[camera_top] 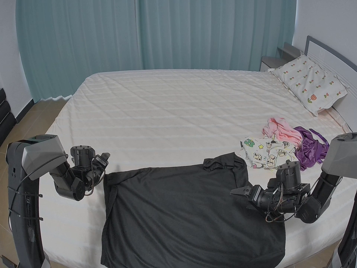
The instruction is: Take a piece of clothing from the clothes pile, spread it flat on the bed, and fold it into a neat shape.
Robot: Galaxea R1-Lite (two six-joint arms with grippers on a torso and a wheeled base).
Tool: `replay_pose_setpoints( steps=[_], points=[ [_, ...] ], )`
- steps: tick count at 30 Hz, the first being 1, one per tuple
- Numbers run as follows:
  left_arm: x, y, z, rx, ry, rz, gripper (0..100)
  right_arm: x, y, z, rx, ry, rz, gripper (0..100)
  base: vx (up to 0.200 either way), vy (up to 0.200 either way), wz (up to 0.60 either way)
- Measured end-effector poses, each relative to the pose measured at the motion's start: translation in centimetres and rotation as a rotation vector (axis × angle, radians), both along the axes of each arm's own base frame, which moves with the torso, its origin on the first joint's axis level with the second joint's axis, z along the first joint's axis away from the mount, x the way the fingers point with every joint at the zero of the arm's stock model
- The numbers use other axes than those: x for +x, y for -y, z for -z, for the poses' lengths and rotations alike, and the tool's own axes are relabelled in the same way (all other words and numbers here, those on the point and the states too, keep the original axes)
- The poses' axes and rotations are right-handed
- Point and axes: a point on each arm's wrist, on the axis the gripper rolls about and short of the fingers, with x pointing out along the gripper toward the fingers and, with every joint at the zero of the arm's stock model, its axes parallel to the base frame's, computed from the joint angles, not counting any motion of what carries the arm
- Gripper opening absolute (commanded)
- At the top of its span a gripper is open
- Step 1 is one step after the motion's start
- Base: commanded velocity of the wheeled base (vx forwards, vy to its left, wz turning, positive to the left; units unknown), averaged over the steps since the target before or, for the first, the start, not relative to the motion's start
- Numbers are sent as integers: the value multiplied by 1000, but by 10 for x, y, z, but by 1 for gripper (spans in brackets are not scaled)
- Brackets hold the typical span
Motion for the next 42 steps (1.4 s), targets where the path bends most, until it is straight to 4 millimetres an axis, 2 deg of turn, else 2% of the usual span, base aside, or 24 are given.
replay_pose_setpoints(
  steps=[8,14,22,34,42],
  points=[
    [-15,28,-12,-5,-4,79,100,1,-1,2,3,9,-2,100,0,0,0],
    [-33,62,-17,0,-26,174,100,0,-3,3,2,6,-9,100,0,0,0],
    [-49,95,-11,30,-72,279,100,0,-4,6,1,1,-12,100,0,0,0],
    [-47,97,15,156,-145,326,100,1,-4,8,0,-2,-11,100,0,0,0],
    [-15,73,12,190,-81,195,100,1,-4,8,0,-2,-11,100,0,0,0]
  ],
)
